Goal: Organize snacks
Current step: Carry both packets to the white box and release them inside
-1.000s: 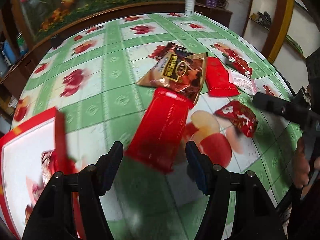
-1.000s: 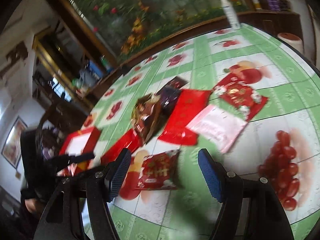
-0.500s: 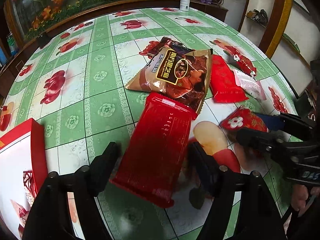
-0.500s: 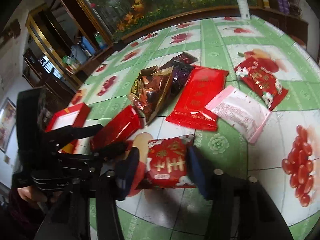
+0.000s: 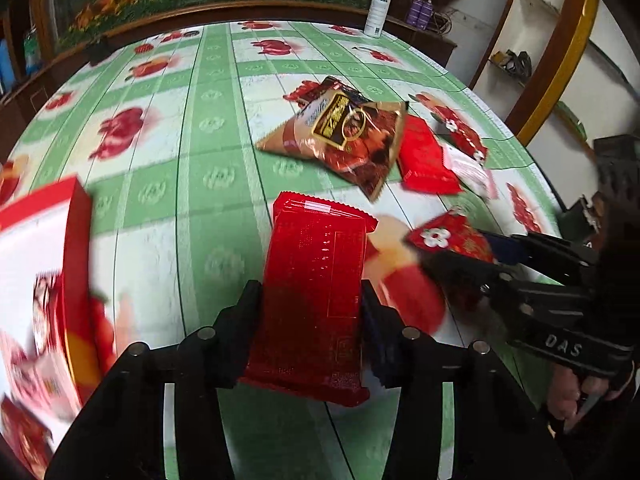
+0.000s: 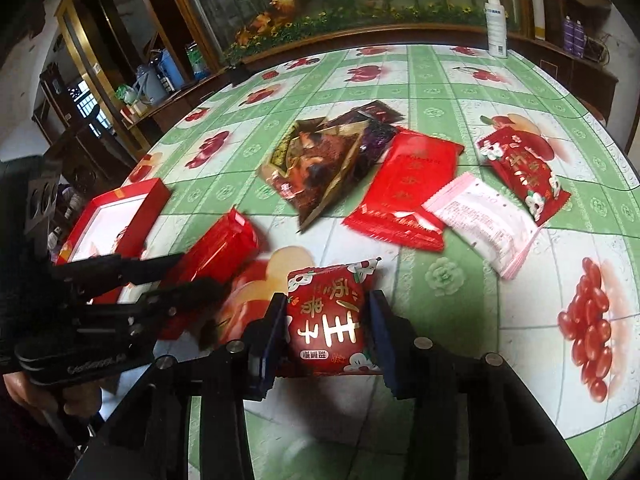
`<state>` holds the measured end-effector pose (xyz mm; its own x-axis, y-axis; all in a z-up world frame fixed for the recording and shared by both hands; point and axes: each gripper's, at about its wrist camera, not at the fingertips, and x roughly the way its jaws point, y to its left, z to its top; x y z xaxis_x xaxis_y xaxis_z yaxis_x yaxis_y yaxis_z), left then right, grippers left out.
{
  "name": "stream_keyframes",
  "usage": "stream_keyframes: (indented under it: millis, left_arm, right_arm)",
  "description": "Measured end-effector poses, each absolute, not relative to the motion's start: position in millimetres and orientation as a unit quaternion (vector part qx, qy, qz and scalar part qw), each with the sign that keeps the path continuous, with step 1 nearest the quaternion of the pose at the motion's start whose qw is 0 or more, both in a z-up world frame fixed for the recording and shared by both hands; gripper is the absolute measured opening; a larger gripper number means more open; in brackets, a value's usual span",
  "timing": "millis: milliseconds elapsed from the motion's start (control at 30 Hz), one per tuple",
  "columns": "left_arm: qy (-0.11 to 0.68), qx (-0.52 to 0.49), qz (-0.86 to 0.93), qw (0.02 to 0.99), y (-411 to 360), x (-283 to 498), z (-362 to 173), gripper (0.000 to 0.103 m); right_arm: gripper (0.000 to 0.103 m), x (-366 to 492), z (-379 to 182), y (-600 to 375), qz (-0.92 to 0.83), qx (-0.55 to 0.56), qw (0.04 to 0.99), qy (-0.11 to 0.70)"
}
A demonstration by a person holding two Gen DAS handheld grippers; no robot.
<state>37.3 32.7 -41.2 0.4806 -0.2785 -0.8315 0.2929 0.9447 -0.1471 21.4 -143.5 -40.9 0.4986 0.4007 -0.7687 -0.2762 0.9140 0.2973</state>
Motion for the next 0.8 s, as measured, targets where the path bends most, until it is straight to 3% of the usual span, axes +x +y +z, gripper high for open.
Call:
stream_keyframes:
  millis: [800]
  left_arm:
    - [0.401, 0.003, -0.072, 0.913, 89.7, -30.1, -2.9, 0.045]
  right_arm:
    - [0.039, -11.0, -21.5, -100.1, 0.246, 0.077, 0.842, 0.475]
